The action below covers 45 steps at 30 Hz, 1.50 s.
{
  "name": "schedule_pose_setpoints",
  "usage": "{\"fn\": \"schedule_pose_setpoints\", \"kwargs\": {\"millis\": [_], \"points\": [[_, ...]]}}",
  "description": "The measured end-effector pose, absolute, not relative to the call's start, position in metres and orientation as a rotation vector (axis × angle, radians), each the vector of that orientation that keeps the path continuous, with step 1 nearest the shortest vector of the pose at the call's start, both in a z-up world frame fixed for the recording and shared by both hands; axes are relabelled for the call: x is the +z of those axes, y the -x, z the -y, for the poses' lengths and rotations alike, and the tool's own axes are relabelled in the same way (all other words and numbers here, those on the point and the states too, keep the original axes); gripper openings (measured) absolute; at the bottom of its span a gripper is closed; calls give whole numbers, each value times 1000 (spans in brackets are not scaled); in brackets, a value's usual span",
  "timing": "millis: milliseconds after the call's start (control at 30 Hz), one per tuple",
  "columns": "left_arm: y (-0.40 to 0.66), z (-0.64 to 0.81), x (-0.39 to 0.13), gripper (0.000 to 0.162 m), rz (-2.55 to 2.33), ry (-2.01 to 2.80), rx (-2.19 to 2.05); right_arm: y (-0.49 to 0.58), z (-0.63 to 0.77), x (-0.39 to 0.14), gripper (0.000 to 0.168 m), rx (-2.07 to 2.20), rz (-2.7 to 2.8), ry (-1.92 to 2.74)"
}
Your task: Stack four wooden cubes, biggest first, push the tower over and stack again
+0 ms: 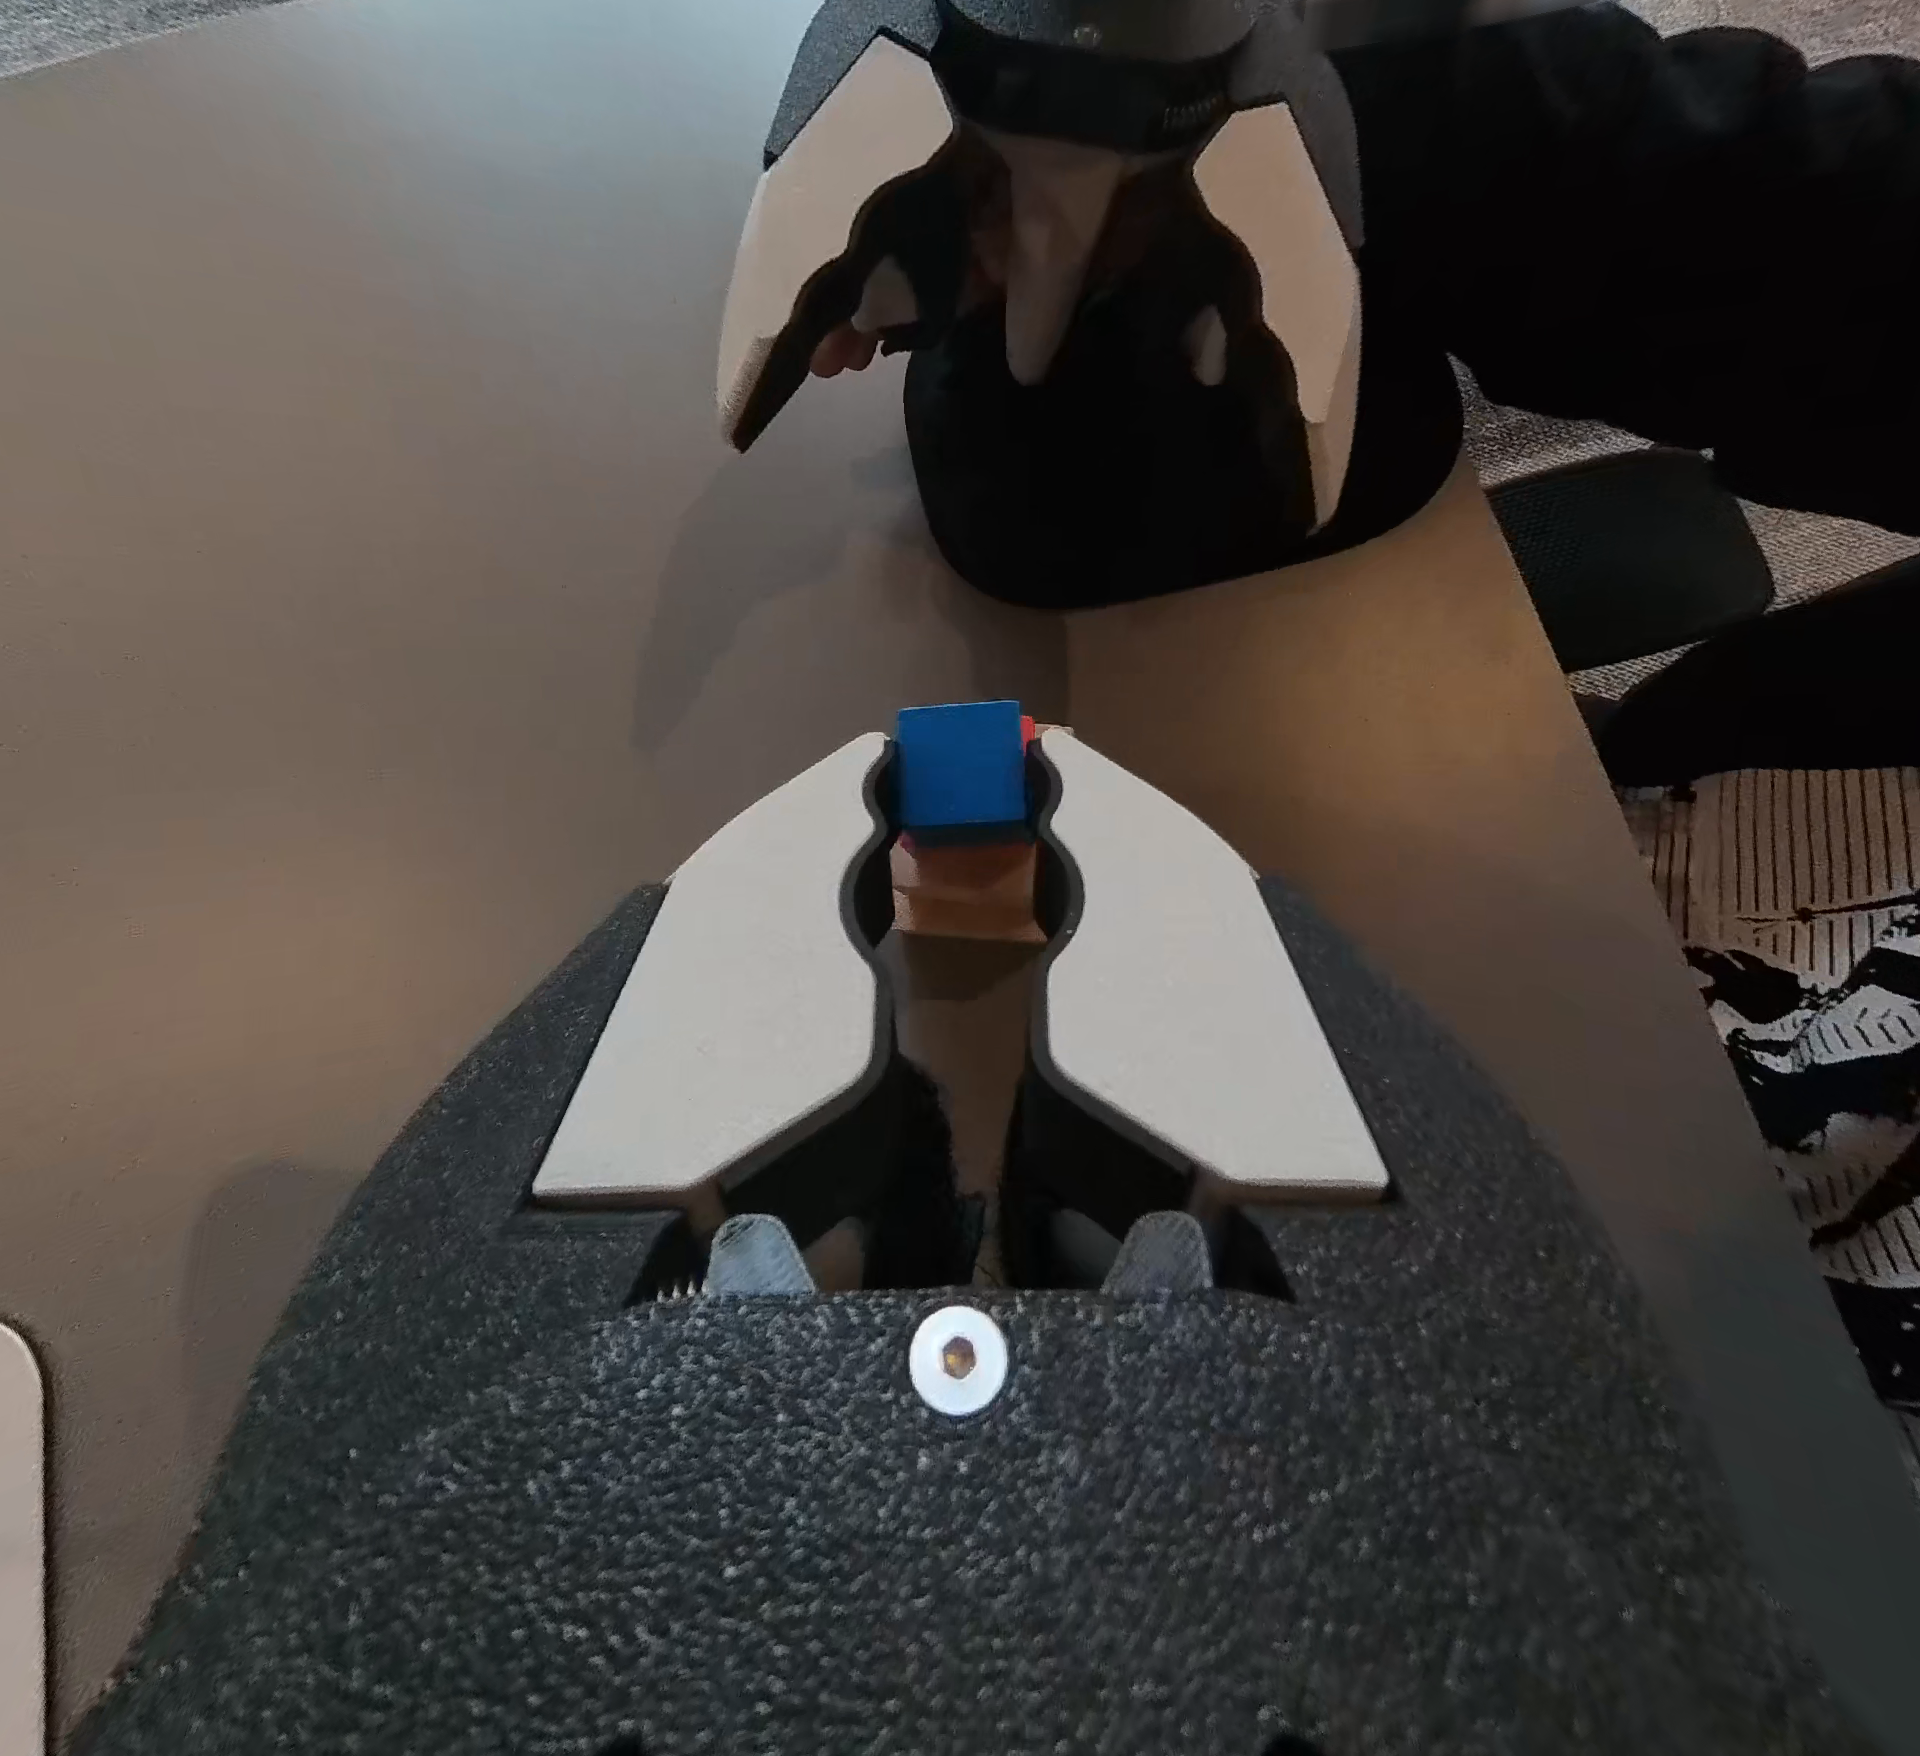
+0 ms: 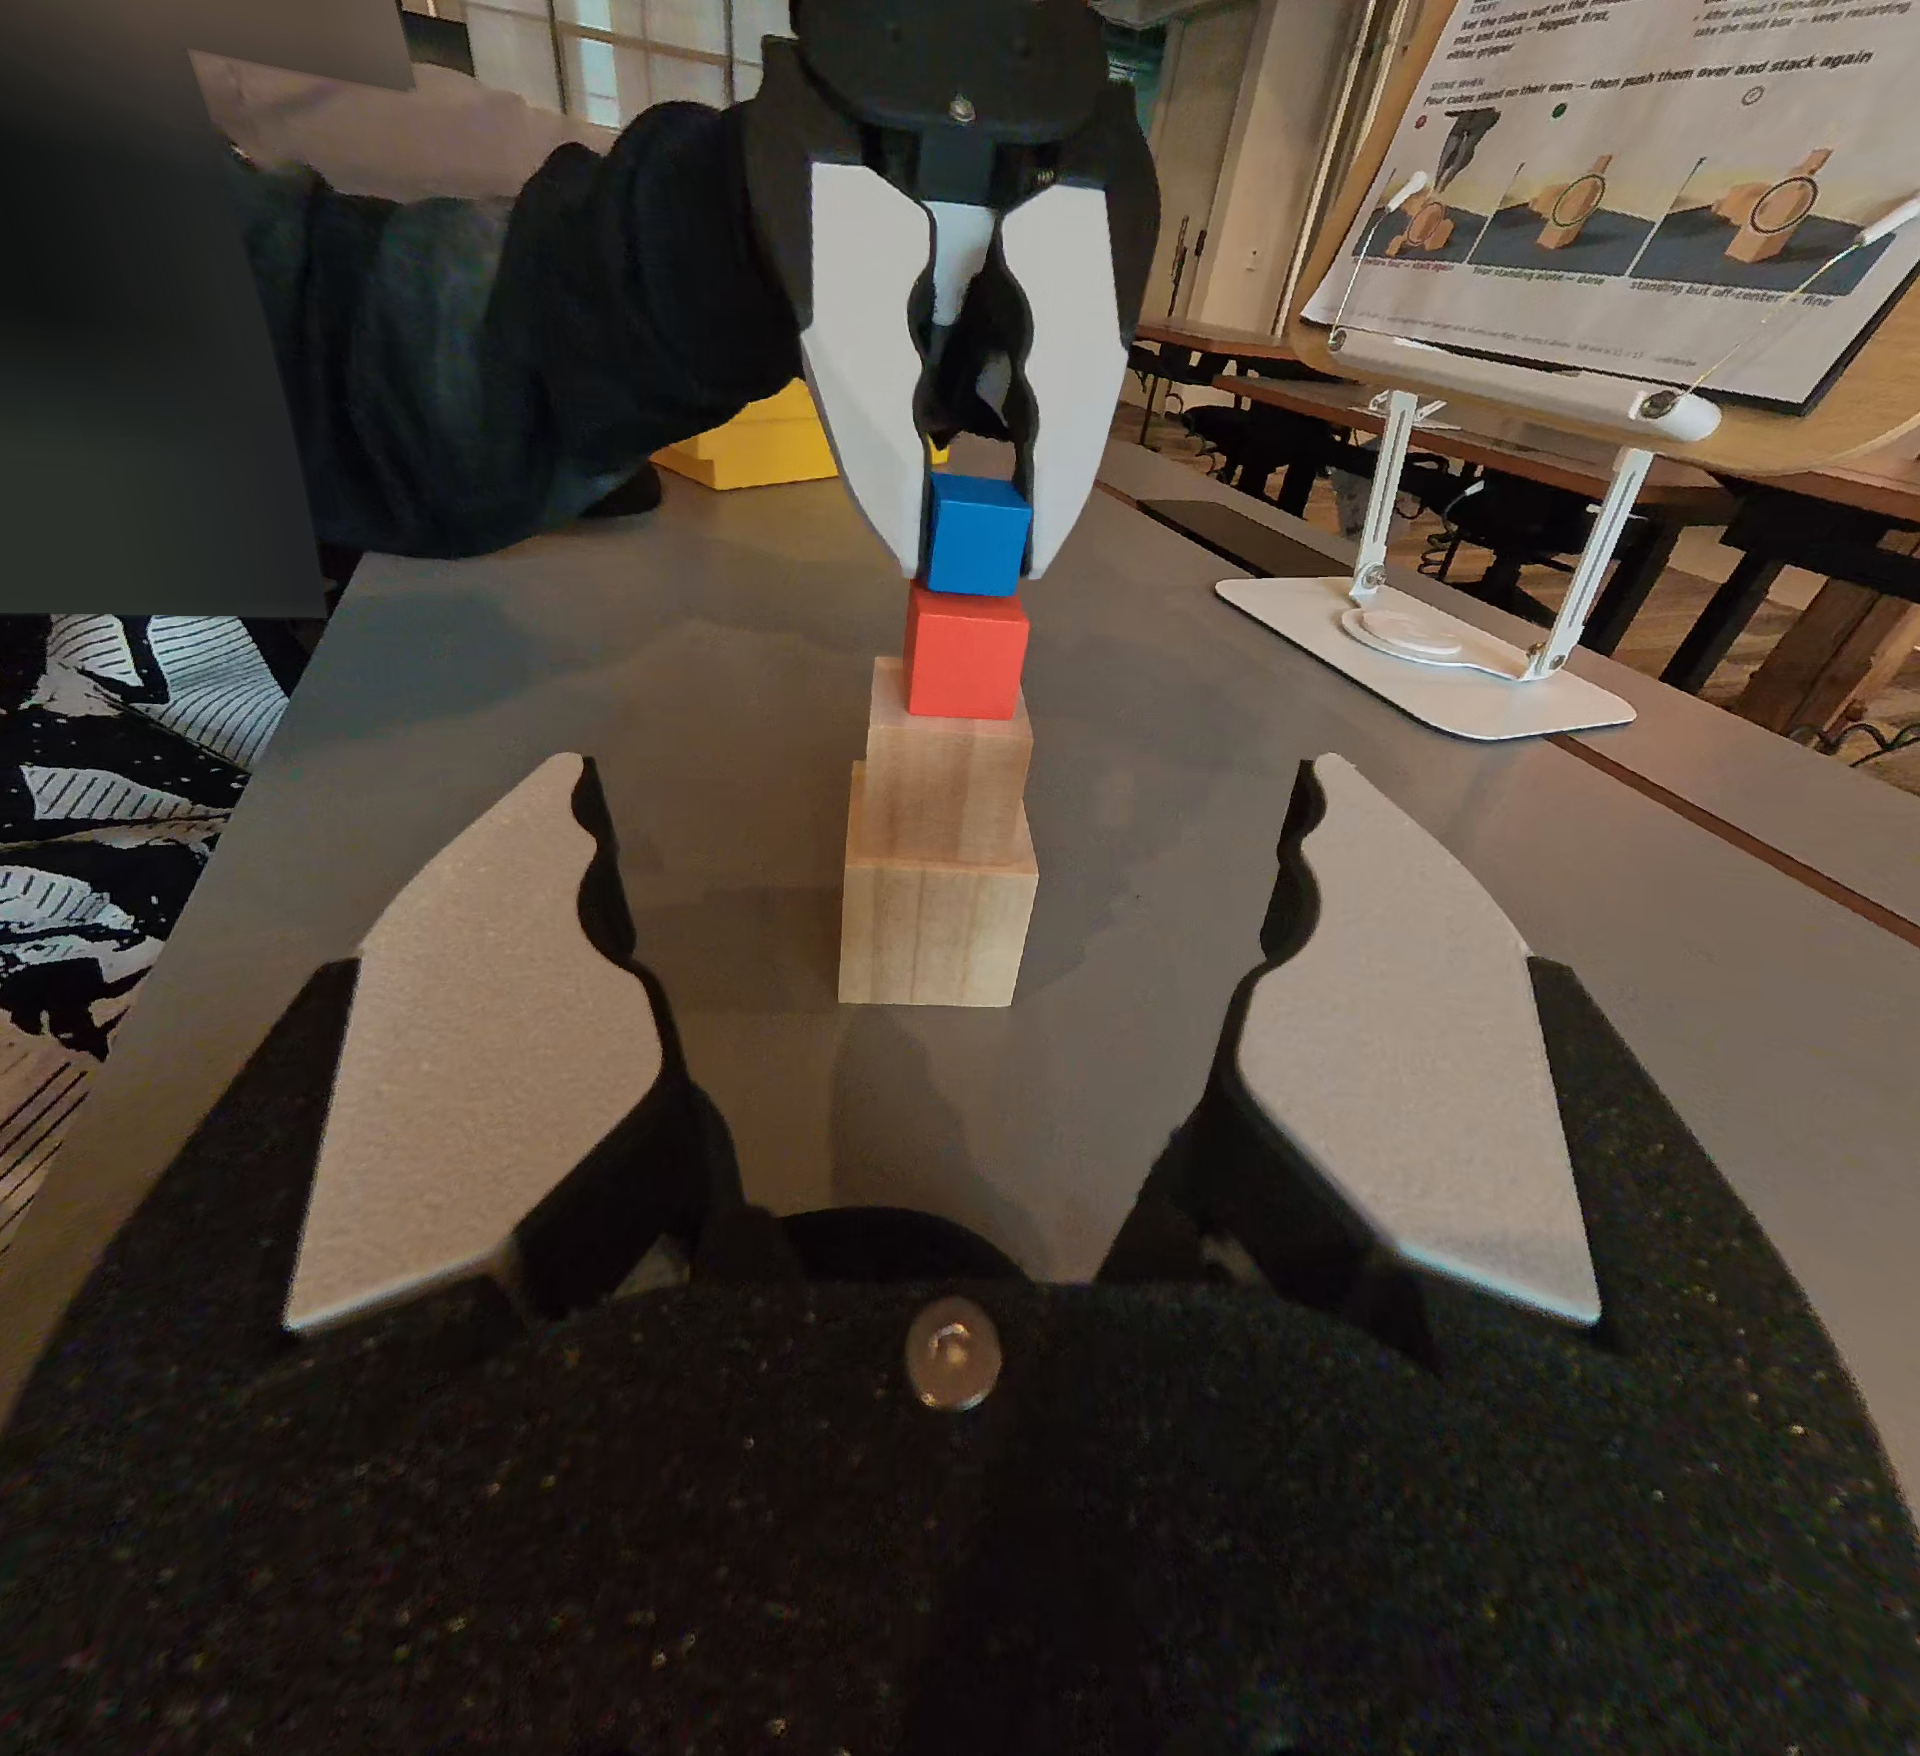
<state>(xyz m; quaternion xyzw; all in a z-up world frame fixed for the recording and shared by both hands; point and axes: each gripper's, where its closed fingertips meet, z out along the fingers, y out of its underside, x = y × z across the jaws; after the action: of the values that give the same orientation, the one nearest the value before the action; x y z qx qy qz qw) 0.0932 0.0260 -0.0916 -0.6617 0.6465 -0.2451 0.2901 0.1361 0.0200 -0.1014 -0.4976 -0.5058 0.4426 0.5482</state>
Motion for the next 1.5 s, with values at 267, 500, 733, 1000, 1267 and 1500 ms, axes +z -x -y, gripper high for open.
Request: {"fn": "schedule_pose_setpoints", "kwargs": {"millis": [267,500,733,1000,1267,1500], "points": [[-95,-29,-95,22,-1723,1759,-710,-136,-20,-101,120,1050,1197,1175],[-95,-25,-97,34,-1760,1745,-729,-137,-20,-101,120,1050,1196,1174],[-91,-32,-87,83,-1685,1737,-704,-137,-20,-100,119,1051,1193,1171],[-51,-28,-63,129,-1468,1637,-668,-137,-20,-101,119,1054,1197,1177],[15,-4,-35,144,-1184,1463,-723,-137,-20,-102,119,1049,1201,1179],[103,18,-30,124,-1011,1348,-762,-135,-20,-104,119,1040,1212,1195]]}}
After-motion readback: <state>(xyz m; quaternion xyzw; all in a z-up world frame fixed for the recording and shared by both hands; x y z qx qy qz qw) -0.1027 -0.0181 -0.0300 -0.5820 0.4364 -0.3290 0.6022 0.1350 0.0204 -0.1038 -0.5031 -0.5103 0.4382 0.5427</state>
